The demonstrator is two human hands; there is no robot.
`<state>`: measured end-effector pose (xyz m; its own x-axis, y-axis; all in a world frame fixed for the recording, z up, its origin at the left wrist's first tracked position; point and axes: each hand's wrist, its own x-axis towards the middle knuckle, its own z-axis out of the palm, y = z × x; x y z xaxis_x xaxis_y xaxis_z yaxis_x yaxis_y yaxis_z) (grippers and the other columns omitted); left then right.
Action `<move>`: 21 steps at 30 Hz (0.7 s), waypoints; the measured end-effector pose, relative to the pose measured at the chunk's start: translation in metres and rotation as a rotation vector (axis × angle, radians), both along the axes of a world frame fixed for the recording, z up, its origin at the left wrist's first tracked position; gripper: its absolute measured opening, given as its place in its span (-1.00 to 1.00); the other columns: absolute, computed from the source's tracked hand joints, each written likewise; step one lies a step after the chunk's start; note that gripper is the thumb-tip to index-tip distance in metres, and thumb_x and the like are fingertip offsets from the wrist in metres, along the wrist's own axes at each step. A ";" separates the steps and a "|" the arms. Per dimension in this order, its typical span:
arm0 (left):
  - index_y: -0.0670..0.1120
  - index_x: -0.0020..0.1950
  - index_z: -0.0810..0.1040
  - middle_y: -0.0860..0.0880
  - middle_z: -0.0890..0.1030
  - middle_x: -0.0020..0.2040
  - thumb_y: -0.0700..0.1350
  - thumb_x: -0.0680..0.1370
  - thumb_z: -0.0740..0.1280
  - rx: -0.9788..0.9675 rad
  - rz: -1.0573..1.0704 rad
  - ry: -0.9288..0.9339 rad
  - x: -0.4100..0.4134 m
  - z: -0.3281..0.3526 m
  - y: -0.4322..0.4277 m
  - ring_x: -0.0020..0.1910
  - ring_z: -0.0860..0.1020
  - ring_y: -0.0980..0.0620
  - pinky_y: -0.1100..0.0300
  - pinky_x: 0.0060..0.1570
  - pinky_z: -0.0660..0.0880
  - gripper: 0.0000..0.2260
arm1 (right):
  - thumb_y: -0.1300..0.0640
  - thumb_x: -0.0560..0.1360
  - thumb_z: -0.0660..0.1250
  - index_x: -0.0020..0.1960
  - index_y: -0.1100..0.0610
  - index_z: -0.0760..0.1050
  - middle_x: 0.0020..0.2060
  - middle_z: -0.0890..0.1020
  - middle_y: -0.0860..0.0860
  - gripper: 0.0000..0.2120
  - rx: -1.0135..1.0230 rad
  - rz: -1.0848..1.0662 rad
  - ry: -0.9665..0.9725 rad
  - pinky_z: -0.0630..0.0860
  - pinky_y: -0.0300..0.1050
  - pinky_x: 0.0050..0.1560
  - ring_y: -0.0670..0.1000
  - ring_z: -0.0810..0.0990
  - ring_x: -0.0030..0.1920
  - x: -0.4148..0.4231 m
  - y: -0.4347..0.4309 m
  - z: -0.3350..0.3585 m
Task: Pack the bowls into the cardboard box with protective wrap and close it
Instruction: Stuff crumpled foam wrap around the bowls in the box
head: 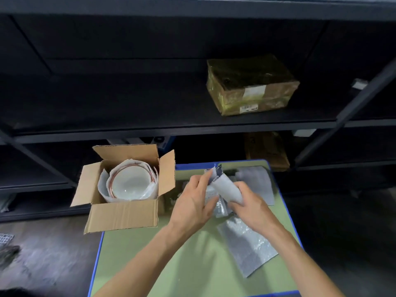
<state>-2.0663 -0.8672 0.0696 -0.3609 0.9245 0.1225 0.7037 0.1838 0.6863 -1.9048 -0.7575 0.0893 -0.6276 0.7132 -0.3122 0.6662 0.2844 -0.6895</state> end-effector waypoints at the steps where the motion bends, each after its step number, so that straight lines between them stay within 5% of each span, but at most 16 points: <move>1: 0.07 0.55 0.20 0.06 0.37 0.28 0.08 0.55 0.34 0.003 -0.033 -0.019 -0.001 0.003 0.002 0.17 0.45 0.06 0.15 0.09 0.49 -0.40 | 0.11 0.53 0.33 0.18 -0.17 0.36 -0.06 0.54 -0.17 -0.69 0.006 0.062 -0.006 0.43 -0.15 -0.15 -0.07 0.54 -0.06 0.000 -0.004 0.003; 5: 0.05 0.46 0.35 0.06 0.45 0.25 0.12 0.53 0.35 0.005 -0.200 0.032 -0.006 0.009 0.002 0.18 0.45 0.05 0.06 0.15 0.48 -0.48 | 0.08 0.50 0.32 0.09 -0.15 0.32 -0.11 0.54 -0.13 -0.75 0.046 0.179 -0.036 0.45 -0.11 -0.14 -0.07 0.52 -0.09 -0.004 -0.016 0.012; 11: 0.04 0.22 0.49 0.11 0.56 0.08 0.01 0.53 0.36 0.039 -0.178 0.038 -0.005 0.014 -0.019 0.08 0.44 0.05 0.04 0.07 0.44 -0.73 | -0.04 0.51 0.35 -0.01 -0.11 0.32 -0.11 0.52 -0.11 -0.80 0.034 0.258 -0.057 0.47 -0.07 -0.09 -0.10 0.49 -0.10 -0.007 -0.026 0.024; 14: 0.03 0.21 0.48 0.15 0.55 0.10 -0.05 0.53 0.35 0.034 -0.145 0.021 -0.009 0.019 -0.026 0.08 0.43 0.06 0.06 0.09 0.43 -0.74 | -0.16 0.57 0.27 0.07 -0.24 0.37 -0.07 0.55 -0.19 -0.88 -0.006 0.281 -0.011 0.48 -0.14 -0.08 -0.17 0.51 -0.07 -0.009 -0.028 0.027; 21: 0.04 0.28 0.42 0.12 0.51 0.16 0.03 0.54 0.35 -0.062 -0.176 0.009 -0.013 0.030 -0.046 0.14 0.39 0.08 0.14 0.12 0.40 -0.67 | -0.03 0.60 0.25 0.14 -0.22 0.45 -0.04 0.57 -0.23 -0.85 -0.058 0.291 0.006 0.51 -0.09 0.09 -0.18 0.51 0.01 -0.015 -0.029 0.032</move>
